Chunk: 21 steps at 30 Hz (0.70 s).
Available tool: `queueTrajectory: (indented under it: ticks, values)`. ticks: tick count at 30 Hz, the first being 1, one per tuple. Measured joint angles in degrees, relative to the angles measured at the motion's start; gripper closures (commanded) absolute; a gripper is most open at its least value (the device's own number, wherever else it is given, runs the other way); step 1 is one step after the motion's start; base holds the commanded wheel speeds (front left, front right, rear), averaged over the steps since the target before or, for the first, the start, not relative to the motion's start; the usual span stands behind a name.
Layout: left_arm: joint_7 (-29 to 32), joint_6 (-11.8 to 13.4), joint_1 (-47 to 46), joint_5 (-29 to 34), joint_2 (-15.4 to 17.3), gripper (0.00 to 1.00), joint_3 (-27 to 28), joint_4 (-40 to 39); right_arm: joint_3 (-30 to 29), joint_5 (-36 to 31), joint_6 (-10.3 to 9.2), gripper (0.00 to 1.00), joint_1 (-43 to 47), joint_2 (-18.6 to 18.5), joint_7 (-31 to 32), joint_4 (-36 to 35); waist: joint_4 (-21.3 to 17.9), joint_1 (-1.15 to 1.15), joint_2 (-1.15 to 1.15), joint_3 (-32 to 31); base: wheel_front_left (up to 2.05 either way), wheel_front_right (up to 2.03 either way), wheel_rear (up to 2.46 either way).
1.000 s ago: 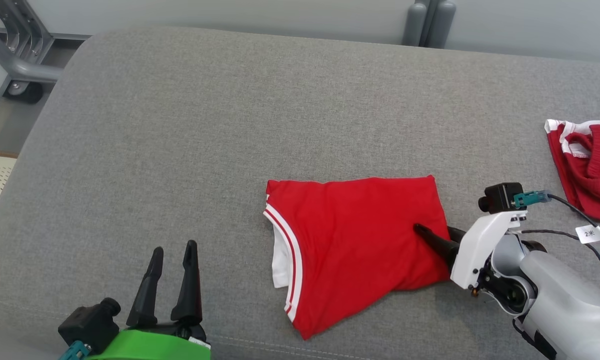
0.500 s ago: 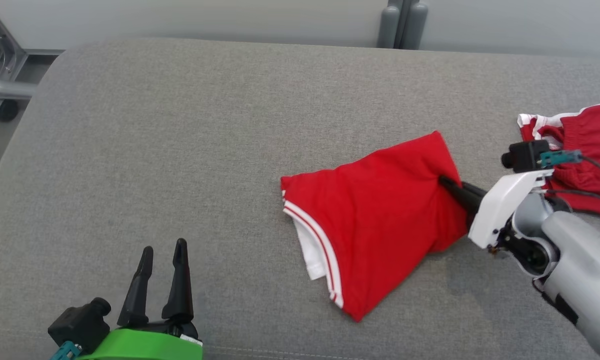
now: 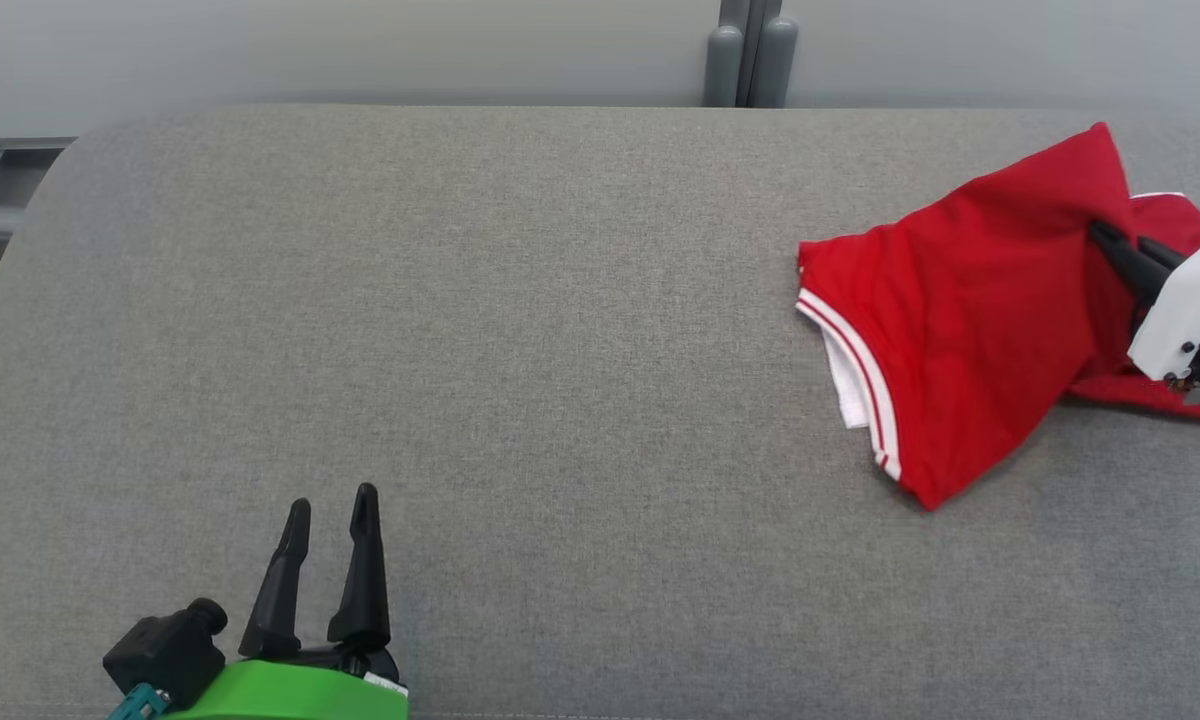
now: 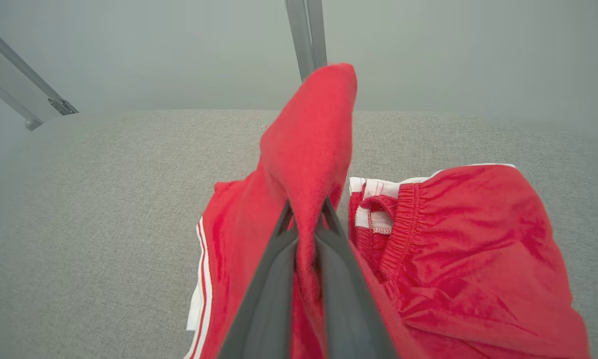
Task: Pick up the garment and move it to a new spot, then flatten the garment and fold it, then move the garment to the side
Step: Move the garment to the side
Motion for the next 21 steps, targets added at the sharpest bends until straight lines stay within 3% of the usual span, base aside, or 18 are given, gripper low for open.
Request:
queueTrajectory:
  ticks: [13, 21]
  values:
    - [0.0, -0.1, 0.0, 0.0, 0.0, 0.0, -0.6, 0.5, -1.4, -0.6, -0.69, 1.0, -1.7, -4.9, 1.4, 0.9, 0.6, 0.0, 0.0, 0.0, 0.0, 0.0, 0.0]
    - [0.0, -0.1, 0.1, 0.0, 0.0, 0.0, -0.6, 0.5, -2.2, -1.0, -2.29, 1.0, -3.0, -7.0, 2.0, 1.1, 1.0, 0.0, 0.0, -0.1, 0.0, 0.0, 0.0]
